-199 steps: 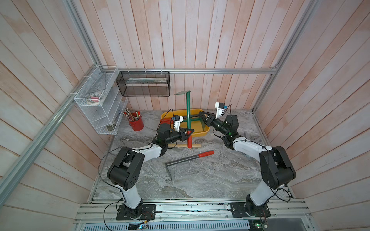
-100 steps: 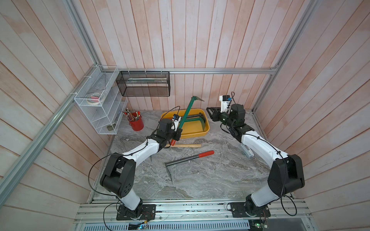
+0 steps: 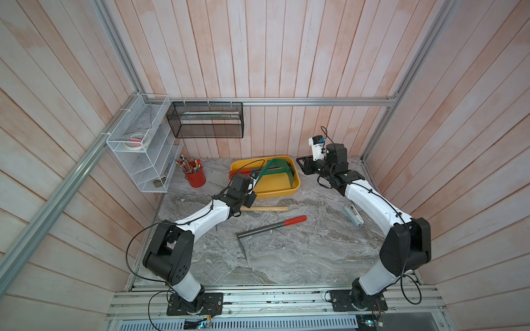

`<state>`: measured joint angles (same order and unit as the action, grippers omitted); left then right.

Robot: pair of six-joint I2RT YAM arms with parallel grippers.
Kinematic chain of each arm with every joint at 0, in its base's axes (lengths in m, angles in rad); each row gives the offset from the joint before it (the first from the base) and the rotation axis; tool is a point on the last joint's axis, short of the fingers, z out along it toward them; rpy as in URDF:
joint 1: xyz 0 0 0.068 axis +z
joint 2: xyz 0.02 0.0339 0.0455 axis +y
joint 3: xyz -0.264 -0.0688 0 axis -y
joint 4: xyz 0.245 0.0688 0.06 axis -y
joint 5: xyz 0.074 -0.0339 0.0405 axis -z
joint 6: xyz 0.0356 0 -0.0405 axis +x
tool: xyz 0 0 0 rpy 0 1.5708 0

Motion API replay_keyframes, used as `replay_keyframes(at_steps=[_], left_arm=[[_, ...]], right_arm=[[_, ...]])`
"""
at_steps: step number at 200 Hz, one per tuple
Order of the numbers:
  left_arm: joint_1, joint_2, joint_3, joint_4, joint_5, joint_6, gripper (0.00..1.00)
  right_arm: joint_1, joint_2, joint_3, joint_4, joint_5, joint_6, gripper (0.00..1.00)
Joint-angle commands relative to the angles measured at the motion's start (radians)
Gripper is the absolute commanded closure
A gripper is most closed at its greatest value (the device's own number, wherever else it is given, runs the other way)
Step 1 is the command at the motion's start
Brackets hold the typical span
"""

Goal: Put the small hoe into the storage box
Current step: Place the hoe in the storage box.

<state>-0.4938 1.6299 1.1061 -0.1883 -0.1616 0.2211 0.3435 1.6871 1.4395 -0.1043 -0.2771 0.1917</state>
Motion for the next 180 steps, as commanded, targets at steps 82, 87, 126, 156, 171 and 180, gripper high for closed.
replay_keyframes(at_steps=[82, 87, 126, 156, 171, 180], left_arm=[[-0.075, -0.084, 0.03, 0.075, -0.154, 0.139, 1.0], [-0.078, -0.085, 0.031, 0.075, -0.154, 0.141, 1.0], [-0.091, -0.096, 0.033, 0.068, -0.158, 0.141, 1.0], [-0.095, -0.085, 0.032, 0.071, -0.157, 0.139, 1.0], [-0.098, -0.082, 0.031, 0.071, -0.159, 0.142, 1.0], [-0.097, -0.08, 0.031, 0.072, -0.161, 0.143, 1.0]], right_arm=[[0.012, 0.363, 0.516, -0.363, 0.008, -0.231, 0.59], [0.011, 0.375, 0.528, -0.366, -0.001, -0.232, 0.59], [0.029, 0.426, 0.55, -0.383, -0.038, -0.234, 0.58], [0.037, 0.428, 0.528, -0.364, -0.062, -0.221, 0.58], [0.044, 0.435, 0.527, -0.369, -0.05, -0.222, 0.58], [0.047, 0.439, 0.526, -0.372, -0.05, -0.224, 0.58]])
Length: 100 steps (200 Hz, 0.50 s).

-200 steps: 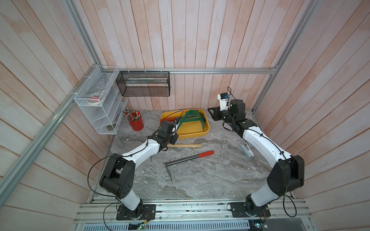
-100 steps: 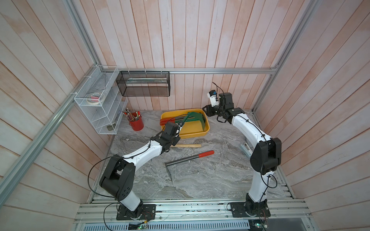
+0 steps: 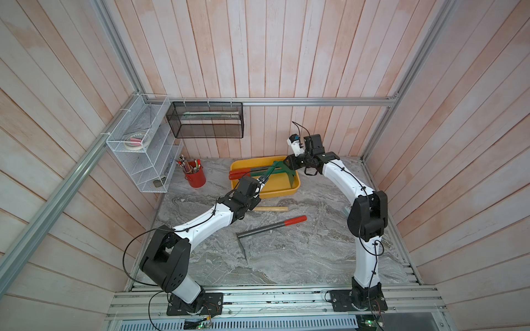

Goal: Put the small hoe into the storage box
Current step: Place the hoe in the storage box.

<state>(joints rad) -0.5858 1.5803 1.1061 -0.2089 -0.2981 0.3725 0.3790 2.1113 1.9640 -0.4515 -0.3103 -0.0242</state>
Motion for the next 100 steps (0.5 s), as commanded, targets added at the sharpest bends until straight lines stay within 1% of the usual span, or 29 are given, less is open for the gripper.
replay_keyframes(at_steps=[1, 17, 80, 100], left_arm=[[-0.005, -0.031, 0.032, 0.093, -0.024, -0.007, 1.0], [-0.008, -0.038, 0.029, 0.098, -0.024, -0.007, 1.0], [-0.01, -0.054, 0.014, 0.105, -0.029, -0.006, 1.0], [-0.009, -0.06, 0.012, 0.112, -0.026, -0.002, 1.0]], right_arm=[[0.011, 0.016, 0.001, -0.025, -0.017, -0.008, 0.58], [0.013, 0.027, 0.002, -0.034, -0.017, -0.011, 0.58], [0.022, 0.068, 0.003, -0.059, 0.057, -0.025, 0.58], [0.021, 0.076, 0.003, -0.062, 0.065, -0.029, 0.6]])
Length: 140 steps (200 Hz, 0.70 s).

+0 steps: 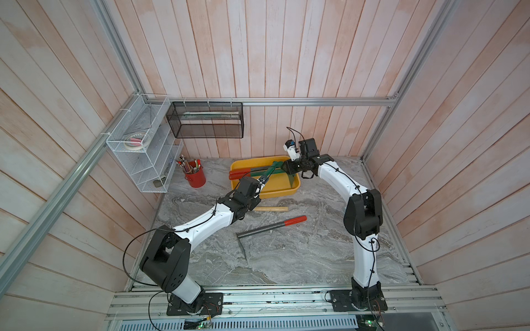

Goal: Put the small hoe into the storage box
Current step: Place the hoe in the storage box.

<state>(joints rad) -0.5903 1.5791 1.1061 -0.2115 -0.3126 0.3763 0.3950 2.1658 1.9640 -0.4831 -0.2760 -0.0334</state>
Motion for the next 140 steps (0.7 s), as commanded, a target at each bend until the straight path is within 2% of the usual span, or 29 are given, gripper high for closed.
replay_keyframes(at_steps=[1, 11, 23, 44, 63, 90, 116, 129, 140], left_arm=[[-0.004, -0.059, 0.012, 0.115, -0.011, -0.006, 1.0], [-0.005, -0.059, 0.012, 0.115, -0.007, -0.007, 1.0], [-0.005, -0.056, 0.013, 0.115, -0.004, -0.007, 1.0], [-0.005, -0.056, 0.007, 0.126, -0.004, -0.013, 1.0], [-0.005, -0.072, -0.013, 0.165, -0.011, -0.033, 1.0], [0.014, -0.094, -0.031, 0.203, 0.021, -0.078, 0.55], [0.043, -0.123, -0.044, 0.223, 0.062, -0.126, 0.31], [0.062, -0.143, -0.056, 0.236, 0.086, -0.157, 0.15], [0.081, -0.164, -0.067, 0.251, 0.113, -0.186, 0.1]], right_arm=[[0.005, 0.022, 0.003, -0.03, 0.031, -0.019, 0.6], [0.005, 0.024, 0.007, -0.029, 0.032, -0.016, 0.63], [0.006, 0.024, 0.008, -0.025, 0.026, -0.008, 0.72], [0.009, 0.022, 0.009, -0.01, 0.022, 0.02, 1.0], [0.011, 0.019, -0.002, 0.009, 0.027, 0.069, 1.0], [0.013, -0.009, -0.086, 0.107, 0.014, 0.173, 1.0], [0.011, -0.035, -0.177, 0.218, 0.009, 0.278, 1.0], [0.013, -0.034, -0.2, 0.246, 0.018, 0.315, 1.0], [0.014, -0.027, -0.207, 0.26, 0.032, 0.337, 1.0]])
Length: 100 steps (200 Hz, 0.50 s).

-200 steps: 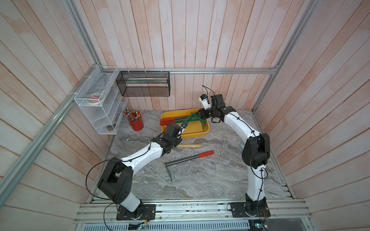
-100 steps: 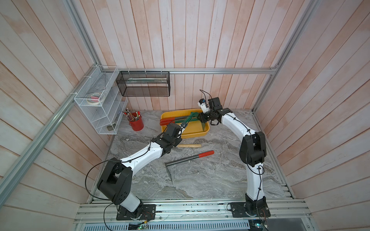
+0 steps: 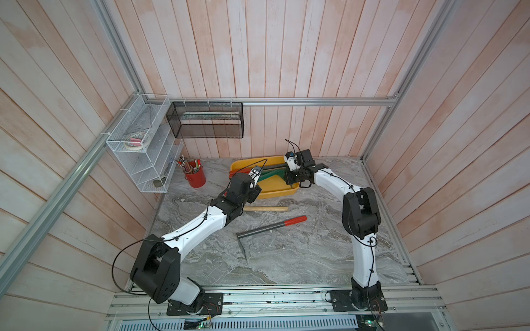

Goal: Put the small hoe into the storage box
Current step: Place the hoe in the storage box.

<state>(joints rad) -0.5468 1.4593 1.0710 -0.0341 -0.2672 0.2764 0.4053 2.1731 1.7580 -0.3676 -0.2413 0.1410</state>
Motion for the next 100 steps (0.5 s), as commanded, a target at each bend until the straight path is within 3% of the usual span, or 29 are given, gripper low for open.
replay_keyframes(at_steps=[1, 100], left_arm=[[0.04, -0.046, -0.034, 0.074, 0.07, -0.088, 0.1], [0.139, -0.137, -0.09, 0.107, 0.191, -0.22, 0.02]], right_arm=[[0.004, -0.033, -0.001, 0.144, -0.001, 0.164, 1.0], [0.001, 0.076, 0.099, 0.074, 0.131, 0.139, 1.0]])
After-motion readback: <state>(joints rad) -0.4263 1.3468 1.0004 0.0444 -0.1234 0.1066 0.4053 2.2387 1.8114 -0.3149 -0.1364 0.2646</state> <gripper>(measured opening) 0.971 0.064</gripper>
